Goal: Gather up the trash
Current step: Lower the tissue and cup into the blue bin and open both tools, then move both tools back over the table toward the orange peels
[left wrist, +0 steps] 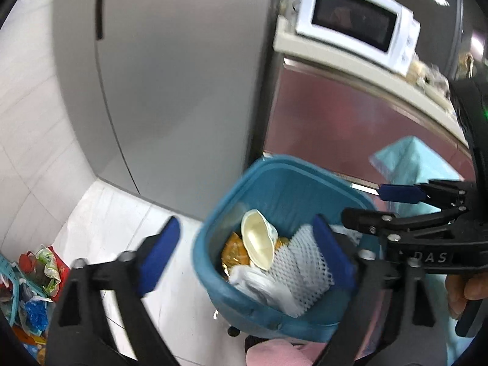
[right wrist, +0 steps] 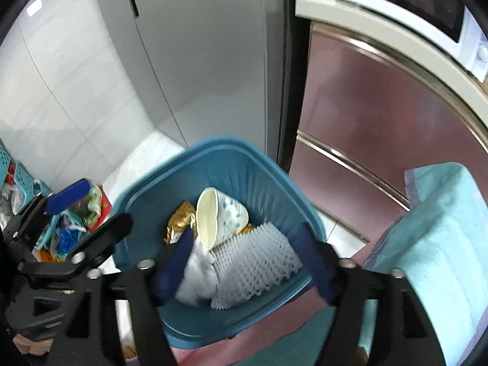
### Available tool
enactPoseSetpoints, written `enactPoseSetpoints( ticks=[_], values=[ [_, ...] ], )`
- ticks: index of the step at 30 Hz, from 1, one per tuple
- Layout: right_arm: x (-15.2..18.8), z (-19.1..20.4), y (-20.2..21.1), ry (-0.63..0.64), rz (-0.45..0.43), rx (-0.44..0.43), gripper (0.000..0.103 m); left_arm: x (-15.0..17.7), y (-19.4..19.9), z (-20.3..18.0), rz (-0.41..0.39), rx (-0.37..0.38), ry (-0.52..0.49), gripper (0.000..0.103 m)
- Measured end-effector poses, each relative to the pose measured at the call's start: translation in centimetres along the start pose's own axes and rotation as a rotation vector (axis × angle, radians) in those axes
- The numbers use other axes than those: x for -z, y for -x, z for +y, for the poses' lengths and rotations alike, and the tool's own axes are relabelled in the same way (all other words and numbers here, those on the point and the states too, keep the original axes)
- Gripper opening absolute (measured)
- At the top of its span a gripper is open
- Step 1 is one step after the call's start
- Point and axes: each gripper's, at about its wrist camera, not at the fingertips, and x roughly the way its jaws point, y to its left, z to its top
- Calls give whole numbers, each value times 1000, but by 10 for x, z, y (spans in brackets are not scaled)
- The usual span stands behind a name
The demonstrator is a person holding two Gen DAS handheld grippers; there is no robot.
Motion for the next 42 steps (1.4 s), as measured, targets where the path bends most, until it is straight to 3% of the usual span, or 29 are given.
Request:
enactPoseSetpoints(
  ticks=[7,14,20,27,42],
  values=[
    [-3,3,47,-1,-129,20,94,-9,51,11,-108,-36,49,97],
    [7,3,100,-7,-268,40,96,-12,105,22,-203,-42,101,97],
    [33,-7,154,-25,-395,86,96,-12,143,4,-267,-19,64,97],
    [84,-33,224,-58,-525,164,96,-10,169,-48,-316,38,-18,97],
    [218,-121,322,-244,-594,390,96,28,200,-201,-317,259,-226,97]
  ],
)
